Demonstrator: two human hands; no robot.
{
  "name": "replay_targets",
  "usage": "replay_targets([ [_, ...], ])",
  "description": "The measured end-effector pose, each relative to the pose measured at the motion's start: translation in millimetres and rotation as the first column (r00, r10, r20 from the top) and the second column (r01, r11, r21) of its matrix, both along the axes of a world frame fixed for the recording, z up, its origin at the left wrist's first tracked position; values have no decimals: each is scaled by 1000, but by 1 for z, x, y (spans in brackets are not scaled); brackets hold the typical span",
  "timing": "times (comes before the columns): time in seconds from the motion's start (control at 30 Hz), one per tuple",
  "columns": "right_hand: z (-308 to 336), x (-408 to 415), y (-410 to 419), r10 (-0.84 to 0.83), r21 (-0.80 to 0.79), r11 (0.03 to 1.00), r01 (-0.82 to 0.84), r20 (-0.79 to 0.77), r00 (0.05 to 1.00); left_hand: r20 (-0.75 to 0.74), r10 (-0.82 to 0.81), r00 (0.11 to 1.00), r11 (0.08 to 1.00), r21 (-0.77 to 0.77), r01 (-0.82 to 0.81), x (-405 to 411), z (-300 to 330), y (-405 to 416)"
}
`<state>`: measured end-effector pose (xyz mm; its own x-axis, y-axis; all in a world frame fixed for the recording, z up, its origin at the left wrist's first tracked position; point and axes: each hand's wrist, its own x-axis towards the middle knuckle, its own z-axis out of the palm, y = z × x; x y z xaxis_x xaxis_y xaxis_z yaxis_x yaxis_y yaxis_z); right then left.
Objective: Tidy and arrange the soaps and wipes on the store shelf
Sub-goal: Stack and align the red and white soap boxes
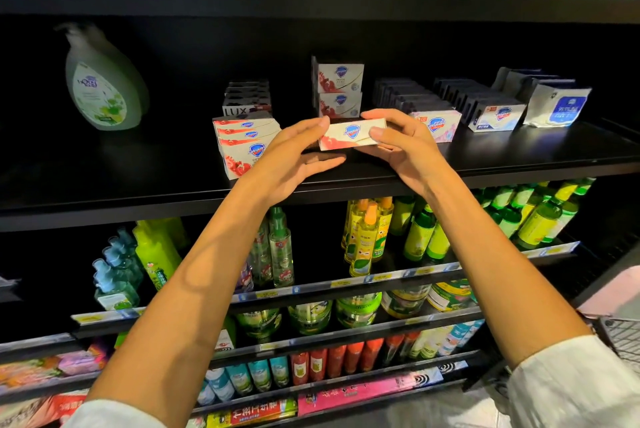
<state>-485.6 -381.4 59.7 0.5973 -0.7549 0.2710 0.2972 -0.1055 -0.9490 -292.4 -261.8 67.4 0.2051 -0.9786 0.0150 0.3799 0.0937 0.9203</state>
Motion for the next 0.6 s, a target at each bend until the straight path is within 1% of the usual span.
replay_targets([
  [0.1, 0, -1, 0, 8, -44, 999, -9, -34, 999, -53, -4, 999, 1000, -2, 3, 2, 0, 1],
  [0.2, 0, -1, -2, 30, -67, 997, -34, -63, 998, -49, -14, 999, 1000, -8, 13, 4, -1, 2],
  [0.3, -1, 0, -2, 53, -40, 998, -56, -69, 996, -16, -26, 1000, 999, -24, 25, 6, -2, 1],
  [0.4, 2, 2, -1, 45, 14, 999, -45, -63, 997, 60, -30, 998, 998, -46, 32, 6, -4, 0],
  [0.6, 6, 3, 3, 36, 88, 996, -29, -77, 996, 148, 5, 989, 994, -108, 11, 5, -6, 2],
])
